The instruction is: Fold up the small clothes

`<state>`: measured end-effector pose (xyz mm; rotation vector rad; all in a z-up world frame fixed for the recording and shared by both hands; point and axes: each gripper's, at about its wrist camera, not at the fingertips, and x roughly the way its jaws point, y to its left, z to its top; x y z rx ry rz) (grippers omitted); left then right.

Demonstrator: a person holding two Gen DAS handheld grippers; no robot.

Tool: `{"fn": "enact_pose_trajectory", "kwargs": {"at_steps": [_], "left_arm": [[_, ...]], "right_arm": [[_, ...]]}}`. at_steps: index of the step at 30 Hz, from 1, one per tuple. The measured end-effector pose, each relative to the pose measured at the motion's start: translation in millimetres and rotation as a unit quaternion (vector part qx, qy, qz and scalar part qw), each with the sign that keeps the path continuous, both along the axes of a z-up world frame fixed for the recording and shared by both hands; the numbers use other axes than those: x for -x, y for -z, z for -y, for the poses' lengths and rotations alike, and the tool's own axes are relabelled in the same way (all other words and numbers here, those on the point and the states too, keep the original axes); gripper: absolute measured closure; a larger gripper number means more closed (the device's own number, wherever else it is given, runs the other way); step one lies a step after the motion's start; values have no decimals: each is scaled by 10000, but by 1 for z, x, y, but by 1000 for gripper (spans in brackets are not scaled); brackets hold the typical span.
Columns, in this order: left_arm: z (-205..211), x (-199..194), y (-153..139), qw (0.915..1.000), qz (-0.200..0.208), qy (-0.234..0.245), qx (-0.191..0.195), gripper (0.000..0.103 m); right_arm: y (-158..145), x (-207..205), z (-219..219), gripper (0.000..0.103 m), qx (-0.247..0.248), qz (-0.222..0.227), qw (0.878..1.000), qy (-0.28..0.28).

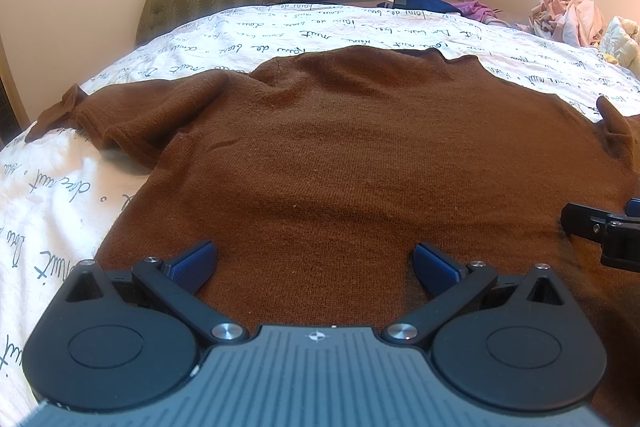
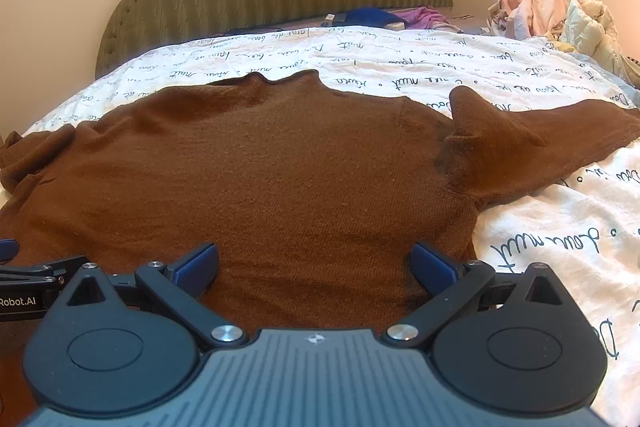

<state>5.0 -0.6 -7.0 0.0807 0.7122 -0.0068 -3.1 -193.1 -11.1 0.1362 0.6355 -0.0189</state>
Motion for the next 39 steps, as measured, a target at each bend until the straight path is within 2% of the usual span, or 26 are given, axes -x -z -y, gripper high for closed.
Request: {"fn": "enact_pose_trajectory", "kwargs": {"at_steps": [33,39], "left_arm": [[-1,0,-1,10000,-1,1,11,0],[-1,0,-1,10000,-1,1,11,0]], "right_arm": [[-2,1,-11,0,360,-45,9993,-21],[-3,2,-9,0,281,-5,9996,-14]]}}
